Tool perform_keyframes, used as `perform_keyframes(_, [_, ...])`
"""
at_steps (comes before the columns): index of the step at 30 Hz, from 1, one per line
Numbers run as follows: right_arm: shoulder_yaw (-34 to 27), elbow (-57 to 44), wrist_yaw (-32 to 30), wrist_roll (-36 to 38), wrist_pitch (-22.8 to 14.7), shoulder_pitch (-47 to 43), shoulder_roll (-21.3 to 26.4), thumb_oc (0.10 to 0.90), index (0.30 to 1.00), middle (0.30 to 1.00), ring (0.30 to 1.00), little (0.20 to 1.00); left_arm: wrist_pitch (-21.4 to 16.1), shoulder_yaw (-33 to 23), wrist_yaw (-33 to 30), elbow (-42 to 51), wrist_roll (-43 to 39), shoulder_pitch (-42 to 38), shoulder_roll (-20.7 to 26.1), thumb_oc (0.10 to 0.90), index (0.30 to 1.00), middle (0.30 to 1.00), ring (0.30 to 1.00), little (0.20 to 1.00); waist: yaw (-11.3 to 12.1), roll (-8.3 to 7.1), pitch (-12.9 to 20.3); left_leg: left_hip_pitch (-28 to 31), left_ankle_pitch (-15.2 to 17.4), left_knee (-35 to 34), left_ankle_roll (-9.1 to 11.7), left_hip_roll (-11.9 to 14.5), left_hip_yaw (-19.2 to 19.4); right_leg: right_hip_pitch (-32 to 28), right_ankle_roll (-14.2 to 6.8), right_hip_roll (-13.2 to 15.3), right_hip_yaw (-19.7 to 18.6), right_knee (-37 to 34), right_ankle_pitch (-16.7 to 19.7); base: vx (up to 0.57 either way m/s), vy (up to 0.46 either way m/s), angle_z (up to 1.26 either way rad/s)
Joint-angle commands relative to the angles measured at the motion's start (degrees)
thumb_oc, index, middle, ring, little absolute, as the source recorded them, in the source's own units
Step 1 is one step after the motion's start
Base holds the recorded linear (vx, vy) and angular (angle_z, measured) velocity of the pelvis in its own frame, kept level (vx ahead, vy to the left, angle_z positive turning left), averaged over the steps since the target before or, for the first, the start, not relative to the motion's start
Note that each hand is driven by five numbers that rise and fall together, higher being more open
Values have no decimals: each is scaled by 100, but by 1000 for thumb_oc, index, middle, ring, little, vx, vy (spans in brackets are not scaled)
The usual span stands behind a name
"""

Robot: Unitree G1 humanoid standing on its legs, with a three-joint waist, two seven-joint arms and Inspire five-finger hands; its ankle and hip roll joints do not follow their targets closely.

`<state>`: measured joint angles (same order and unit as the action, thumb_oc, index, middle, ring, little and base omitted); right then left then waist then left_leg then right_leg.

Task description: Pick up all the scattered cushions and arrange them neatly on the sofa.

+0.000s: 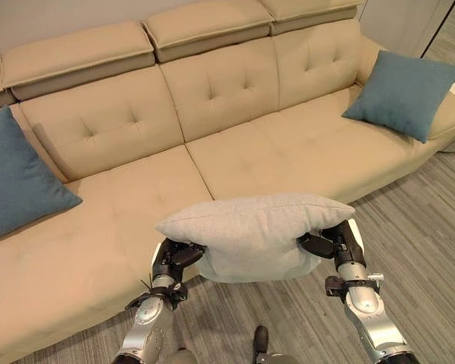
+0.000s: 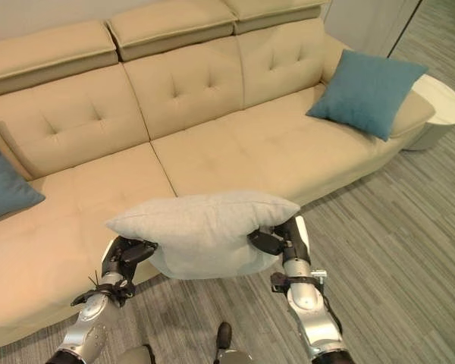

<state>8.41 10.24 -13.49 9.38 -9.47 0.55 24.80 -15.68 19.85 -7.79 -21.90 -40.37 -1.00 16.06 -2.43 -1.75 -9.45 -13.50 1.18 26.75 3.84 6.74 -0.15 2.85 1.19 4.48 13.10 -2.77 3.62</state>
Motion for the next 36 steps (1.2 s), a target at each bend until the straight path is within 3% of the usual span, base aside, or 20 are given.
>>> perform_keyframes(1, [450,-1199,317,-122,-894,-512,-123,400,300,300,300,300,-425,738,694,944,431,-861,-377,400,300,300,300,300,-8,-166,416,-94,464,-771,-218,-596,408,-240,-419,-78,-271,387,-741,134,-41,21])
perform_keyframes(2, [451,-1198,317,-122,-895,-511,-122,400,300,300,300,300,-426,738,695,942,431,-860,-377,400,300,300,300,300,-10,-175,421,-81,454,-798,-222,-608,411,-244,-423,-67,-271,381,-742,135,-35,23])
perform_keyframes(4, [454,-1077,247,-97,-859,-591,-151,400,300,300,300,300,-407,741,651,876,508,-940,-374,400,300,300,300,300,125,-83,441,-432,-128,-1561,-177,-765,729,-483,-438,-341,-341,228,-845,223,-40,14])
perform_keyframes(8, [474,-1010,265,-136,-861,-613,-258,400,300,300,300,300,-404,691,658,964,510,-782,-306,400,300,300,300,300,232,-64,546,-54,-102,-1963,-303,-918,483,-588,-464,-419,-448,379,-1039,273,24,-17])
perform_keyframes(12, [569,-950,349,-118,-832,-685,-380,400,300,300,300,300,-382,591,656,1048,490,-671,-230,400,300,300,300,300,343,-110,651,221,53,-2056,-439,-930,618,-630,-583,-281,-466,687,-1149,205,84,-32])
perform_keyframes(14, [658,-884,464,-139,-803,-757,-457,400,300,300,300,300,-379,517,657,1118,489,-589,-144,400,300,300,300,300,413,-111,669,504,203,-2151,-609,-921,682,-327,-834,-20,-300,1626,-981,176,93,-30])
perform_keyframes(15, [660,-882,463,-140,-804,-760,-458,400,300,300,300,300,-379,514,657,1119,489,-590,-143,400,300,300,300,300,416,-116,669,504,203,-2154,-614,-928,689,-311,-840,-10,-308,1655,-996,134,87,-7])
perform_keyframes(16, [733,-894,537,-137,-777,-834,-511,400,300,300,300,300,-377,509,633,1155,489,-572,-94,400,300,300,300,300,379,-86,599,671,278,-2178,-744,-942,643,35,-1040,143,-301,2433,-693,114,62,-12])
perform_keyframes(19, [716,-933,580,-170,-795,-819,-564,400,300,300,300,300,-383,472,615,1178,541,-545,-66,400,300,300,300,300,296,12,511,841,328,-2223,-815,-927,488,402,-1106,173,-442,3075,-502,142,29,15])
perform_keyframes(24, [662,-961,580,-236,-787,-771,-550,400,300,300,300,300,-413,434,670,1158,516,-517,-97,400,300,300,300,300,192,100,491,1015,390,-2365,-721,-888,247,605,-924,225,-756,2328,-758,138,-83,35])
perform_keyframes(25, [645,-965,569,-243,-802,-749,-535,400,300,300,300,300,-428,430,678,1135,501,-520,-134,400,300,300,300,300,136,94,473,1074,451,-2382,-661,-877,117,828,-930,275,-1036,1729,-616,94,-106,27])
perform_keyframes(26, [645,-965,570,-243,-802,-748,-533,400,300,300,300,300,-428,430,678,1133,500,-520,-137,400,300,300,300,300,129,104,464,1087,460,-2380,-660,-870,108,803,-929,269,-1025,1712,-613,213,-230,36])
perform_keyframes(27, [662,-928,553,-249,-795,-750,-498,400,300,300,300,300,-458,449,669,1087,516,-551,-153,400,300,300,300,300,78,26,429,1189,530,-2398,-579,-931,-94,842,-966,270,-1281,1070,-393,142,-192,30])
perform_keyframes(28, [652,-930,556,-230,-797,-739,-504,400,300,300,300,300,-480,478,709,1092,507,-576,-160,400,300,300,300,300,51,-6,427,1208,538,-2392,-549,-936,-167,789,-984,206,-1376,1015,-351,139,-192,20])
perform_keyframes(30, [645,-928,569,-259,-789,-736,-501,400,300,300,300,300,-464,465,719,1083,498,-548,-172,400,300,300,300,300,72,-43,459,1247,571,-2422,-524,-933,-180,717,-980,202,-1338,908,-338,102,-202,63])
perform_keyframes(33, [588,-972,554,-208,-844,-628,-440,400,300,300,300,300,-458,491,776,989,424,-536,-237,400,300,300,300,300,54,-109,532,1220,644,-2249,-266,-734,-261,362,-842,127,-1116,594,-369,139,-313,60])
perform_keyframes(36, [507,-1007,489,-101,-913,-573,-335,400,300,300,300,300,-463,598,765,968,356,-659,-304,400,300,300,300,300,9,-159,387,697,507,-1356,-34,-574,-200,140,-672,108,-870,493,-471,-14,-219,59])
